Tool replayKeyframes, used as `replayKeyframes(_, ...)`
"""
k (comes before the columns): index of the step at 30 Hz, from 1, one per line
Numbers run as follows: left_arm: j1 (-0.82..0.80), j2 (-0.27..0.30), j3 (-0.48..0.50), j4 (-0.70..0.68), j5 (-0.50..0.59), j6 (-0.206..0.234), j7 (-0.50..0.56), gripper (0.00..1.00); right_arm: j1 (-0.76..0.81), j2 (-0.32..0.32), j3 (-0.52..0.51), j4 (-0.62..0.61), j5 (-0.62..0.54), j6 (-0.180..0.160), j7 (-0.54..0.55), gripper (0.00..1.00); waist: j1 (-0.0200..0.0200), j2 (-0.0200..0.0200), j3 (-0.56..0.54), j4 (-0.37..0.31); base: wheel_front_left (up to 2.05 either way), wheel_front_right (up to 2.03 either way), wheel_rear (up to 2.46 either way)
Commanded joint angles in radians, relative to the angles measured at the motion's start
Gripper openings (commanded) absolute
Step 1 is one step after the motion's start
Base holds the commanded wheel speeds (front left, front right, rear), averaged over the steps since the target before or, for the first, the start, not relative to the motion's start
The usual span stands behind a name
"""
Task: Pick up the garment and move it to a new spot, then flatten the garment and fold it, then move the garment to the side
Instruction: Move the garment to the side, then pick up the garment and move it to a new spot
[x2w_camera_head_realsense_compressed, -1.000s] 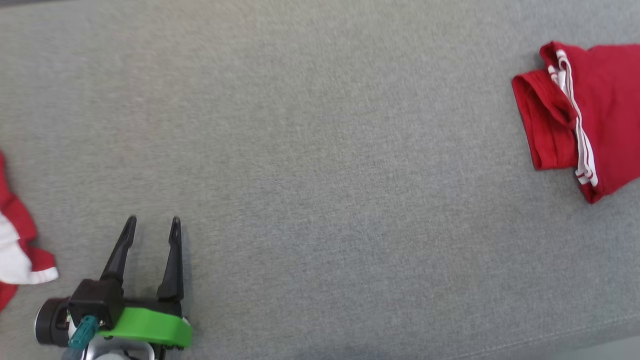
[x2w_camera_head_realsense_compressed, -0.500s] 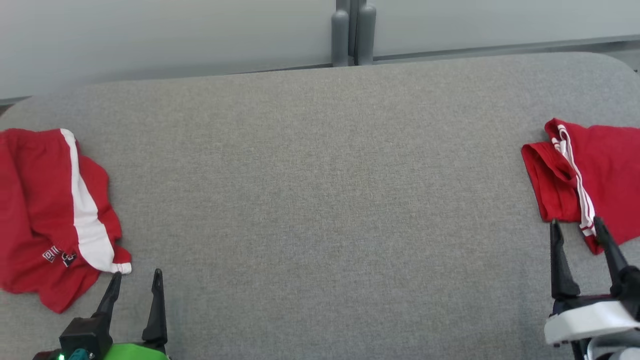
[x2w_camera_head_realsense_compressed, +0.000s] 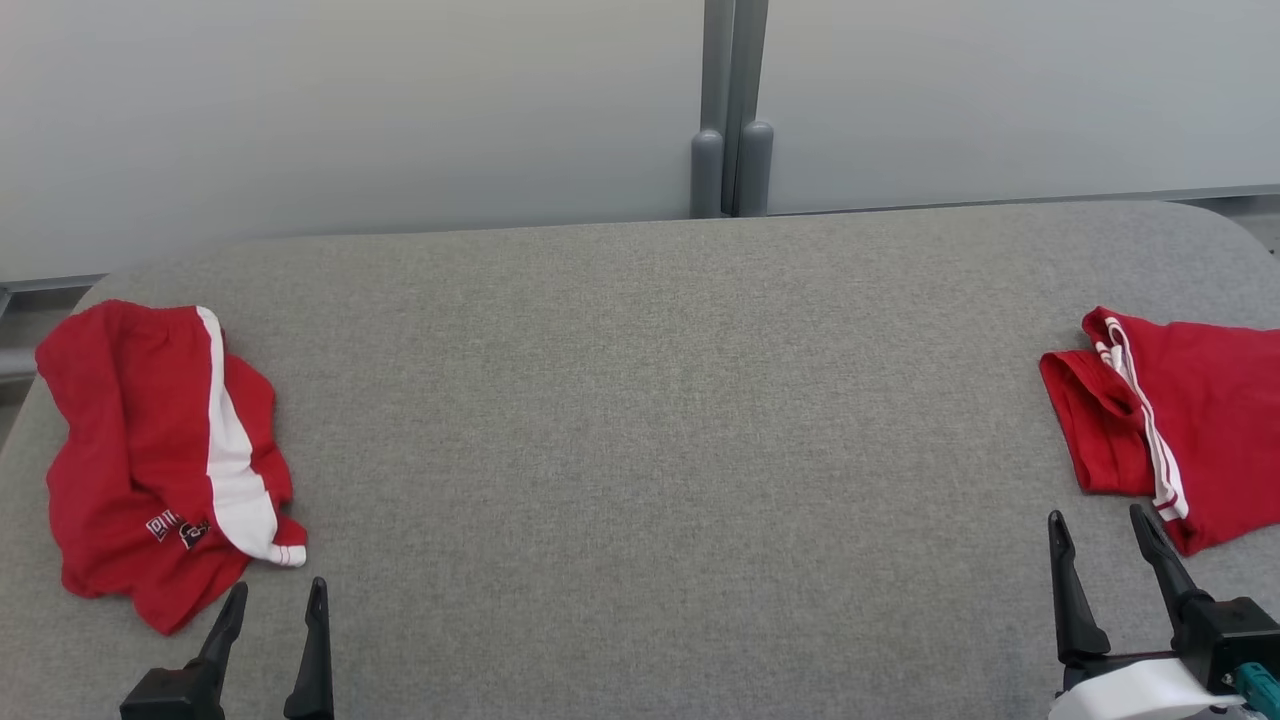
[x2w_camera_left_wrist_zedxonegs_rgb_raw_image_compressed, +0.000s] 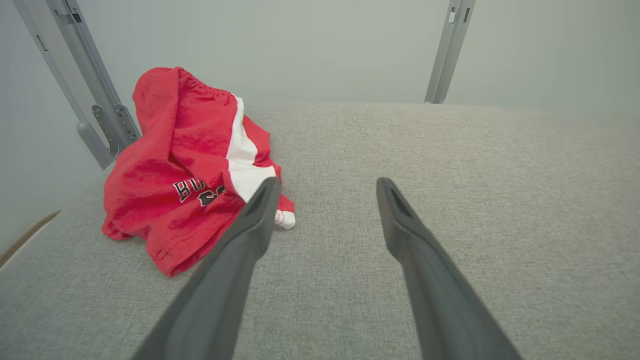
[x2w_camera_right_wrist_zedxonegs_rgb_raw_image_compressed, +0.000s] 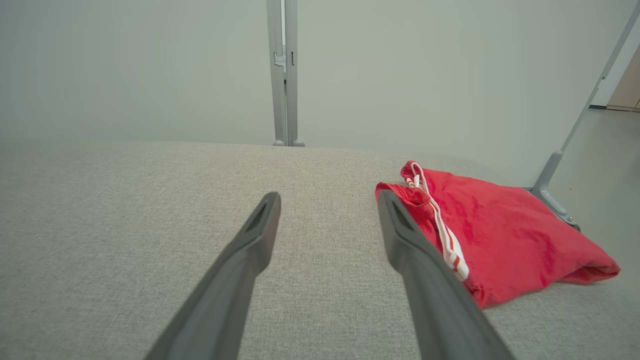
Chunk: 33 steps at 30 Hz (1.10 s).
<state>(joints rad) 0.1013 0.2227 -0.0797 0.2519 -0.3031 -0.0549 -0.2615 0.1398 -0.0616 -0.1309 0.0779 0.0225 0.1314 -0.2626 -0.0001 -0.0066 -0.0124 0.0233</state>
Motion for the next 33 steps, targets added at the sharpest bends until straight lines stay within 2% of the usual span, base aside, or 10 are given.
replayKeyframes(1,0.003,-0.006,0.007,0.002,0.01,-0.014,-0.004,1.0,-0.003,0.002,-0.006,0.003,-0.007,-0.001,-0.003,1.0,0.0001,0.0066,-0.004,0.005,0.0,0.0,0.0)
replayKeyframes(10,0.002,-0.034,0.025,0.014,0.03,-0.043,-0.004,1.0,0.01,0.006,-0.023,0.002,-0.012,-0.001,-0.003,1.0,0.0001,0.0066,-0.007,0.024,0.0,0.0,0.0)
replayKeyframes(16,-0.01,-0.04,0.034,0.009,0.045,-0.05,-0.004,1.0,0.012,0.007,-0.025,0.001,-0.013,-0.001,-0.003,1.0,0.0001,0.0066,-0.008,0.068,0.0,0.0,0.0)
replayKeyframes(20,-0.025,-0.044,0.043,0.001,0.059,-0.052,-0.004,1.0,0.014,0.008,0.001,-0.007,-0.011,-0.001,-0.003,1.0,0.0001,0.0066,-0.012,0.155,0.0,0.0,0.0)
replayKeyframes(28,0.007,-0.041,0.044,-0.002,0.081,-0.048,-0.004,1.0,-0.012,0.01,0.079,0.011,0.003,-0.001,-0.003,1.0,0.0001,0.0066,-0.045,0.387,0.0,0.0,0.0)
replayKeyframes(31,0.02,-0.038,0.049,-0.008,0.082,-0.043,-0.004,1.0,-0.032,0.01,0.119,0.019,0.01,-0.001,-0.003,1.0,0.0001,0.0066,-0.051,0.446,0.0,0.0,0.0)
replayKeyframes(33,0.024,-0.037,0.058,-0.017,0.084,-0.035,-0.004,1.0,-0.053,0.01,0.147,0.024,0.008,-0.001,-0.003,1.0,0.0001,0.0066,-0.044,0.459,0.0,0.0,0.0)
